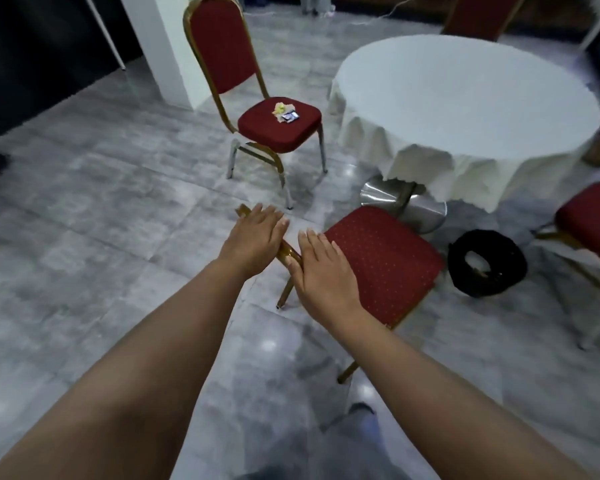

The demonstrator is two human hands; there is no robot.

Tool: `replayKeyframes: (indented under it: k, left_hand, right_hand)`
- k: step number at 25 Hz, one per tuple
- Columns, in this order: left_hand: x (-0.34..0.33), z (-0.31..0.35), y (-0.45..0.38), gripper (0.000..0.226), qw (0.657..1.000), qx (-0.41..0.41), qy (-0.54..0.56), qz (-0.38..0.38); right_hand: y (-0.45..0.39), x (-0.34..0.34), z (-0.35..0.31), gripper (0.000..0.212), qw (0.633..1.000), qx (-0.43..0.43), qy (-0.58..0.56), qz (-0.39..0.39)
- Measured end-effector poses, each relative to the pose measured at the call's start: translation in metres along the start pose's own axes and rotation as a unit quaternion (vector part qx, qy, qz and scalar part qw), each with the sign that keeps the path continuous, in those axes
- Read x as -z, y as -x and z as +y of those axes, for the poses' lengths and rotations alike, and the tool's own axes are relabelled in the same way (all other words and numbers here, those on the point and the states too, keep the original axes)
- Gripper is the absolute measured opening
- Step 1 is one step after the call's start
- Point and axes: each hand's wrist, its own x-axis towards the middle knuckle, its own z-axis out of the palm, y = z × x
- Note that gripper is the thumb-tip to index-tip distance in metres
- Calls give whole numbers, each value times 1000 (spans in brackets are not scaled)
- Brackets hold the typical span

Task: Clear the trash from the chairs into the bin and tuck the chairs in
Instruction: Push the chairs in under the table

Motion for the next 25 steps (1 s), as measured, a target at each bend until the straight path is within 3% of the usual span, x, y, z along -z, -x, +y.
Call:
replayKeyframes:
  k: [7, 14, 19, 25]
  left_hand:
    - [1, -26, -12, 52, 997, -40, 56, -34]
    - [5, -55, -51, 50, 993, -87, 28, -71]
    - [15, -65, -82, 50, 976, -168, 13, -140]
    - [11, -68, -84, 55, 974, -190, 13, -124]
  right_hand:
    - [1, -9, -15, 72, 997, -76, -26, 17]
    - [0, -10, -22, 60, 992, -124, 6, 31]
    - [3, -24, -36, 66, 961, -253, -3, 109]
    - [0, -29, -38, 67, 948, -284, 12, 144]
